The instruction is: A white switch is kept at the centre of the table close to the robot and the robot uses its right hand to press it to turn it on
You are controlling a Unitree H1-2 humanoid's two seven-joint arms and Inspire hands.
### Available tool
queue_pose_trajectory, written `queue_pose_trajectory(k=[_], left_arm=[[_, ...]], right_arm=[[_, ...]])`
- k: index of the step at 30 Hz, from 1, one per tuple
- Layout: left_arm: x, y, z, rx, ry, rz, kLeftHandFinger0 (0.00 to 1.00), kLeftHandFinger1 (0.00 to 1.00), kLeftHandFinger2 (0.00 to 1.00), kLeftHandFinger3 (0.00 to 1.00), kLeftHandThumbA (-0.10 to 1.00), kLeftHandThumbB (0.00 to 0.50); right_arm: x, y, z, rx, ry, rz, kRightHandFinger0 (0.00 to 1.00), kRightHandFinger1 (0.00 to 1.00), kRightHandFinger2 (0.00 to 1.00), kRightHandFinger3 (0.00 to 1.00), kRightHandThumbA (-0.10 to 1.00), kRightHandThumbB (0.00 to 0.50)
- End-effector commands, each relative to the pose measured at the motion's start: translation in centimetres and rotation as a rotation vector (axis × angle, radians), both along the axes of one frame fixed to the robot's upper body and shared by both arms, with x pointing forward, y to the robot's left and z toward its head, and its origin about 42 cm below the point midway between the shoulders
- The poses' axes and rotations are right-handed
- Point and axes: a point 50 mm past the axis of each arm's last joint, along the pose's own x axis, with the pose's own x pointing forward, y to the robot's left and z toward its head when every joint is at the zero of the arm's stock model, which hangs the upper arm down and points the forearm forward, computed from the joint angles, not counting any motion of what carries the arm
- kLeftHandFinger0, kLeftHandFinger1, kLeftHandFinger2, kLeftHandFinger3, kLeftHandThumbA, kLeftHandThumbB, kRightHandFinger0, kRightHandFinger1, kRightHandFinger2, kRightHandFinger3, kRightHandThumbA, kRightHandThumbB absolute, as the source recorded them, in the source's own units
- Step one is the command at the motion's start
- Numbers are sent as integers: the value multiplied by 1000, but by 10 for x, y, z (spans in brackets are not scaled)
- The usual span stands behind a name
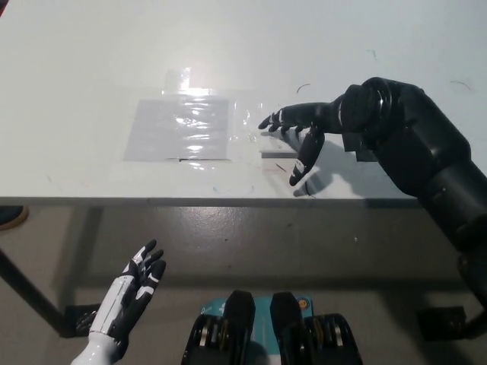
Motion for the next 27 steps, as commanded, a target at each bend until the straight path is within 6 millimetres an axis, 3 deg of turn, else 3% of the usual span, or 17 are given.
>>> queue_pose_trajectory(k=[1, 7, 12, 14, 18, 20, 22, 24, 27], left_arm=[[2, -1, 13, 10, -55, -35, 1000, 1000, 1000, 1000, 788, 86], [3, -2, 13, 7, -49, -34, 1000, 1000, 1000, 1000, 791, 89], [5, 0, 13, 9, -52, -33, 1000, 1000, 1000, 1000, 796, 85], [5, -1, 13, 1, -52, -38, 1000, 1000, 1000, 1000, 785, 68], [4, -2, 13, 1, -49, -30, 1000, 1000, 1000, 1000, 769, 73], [6, -1, 15, 5, -53, -31, 1000, 1000, 1000, 1000, 770, 77], [11, -2, 19, 4, -61, -29, 1000, 1000, 1000, 1000, 768, 80], [15, -1, 22, -9, -75, -27, 1000, 1000, 1000, 1000, 739, 71], [21, 0, 25, -10, -94, -30, 1000, 1000, 1000, 1000, 745, 87]], right_arm=[[1, 11, 4, 5, -41, 24, 1000, 1000, 1000, 1000, 1000, 301], [0, 12, -3, -17, -49, 38, 1000, 1000, 1000, 1000, 1000, 291], [7, 12, 34, 34, -76, 33, 1000, 1000, 1000, 1000, 1000, 319], [11, 8, 66, 81, -108, 47, 1000, 1000, 1000, 1000, 1000, 346], [4, -8, 137, 241, -186, 14, 1000, 1000, 1000, 1000, 1000, 258], [-2, -24, 173, 341, -223, 12, 1000, 1000, 1000, 1000, 1000, 282], [-12, -39, 208, 415, -285, 31, 1000, 1000, 1000, 1000, 1000, 275], [-32, -60, 239, 458, -351, 40, 1000, 1000, 1000, 1000, 1000, 305], [-69, -92, 269, 514, -434, 62, 1000, 1000, 1000, 1000, 1000, 292]])
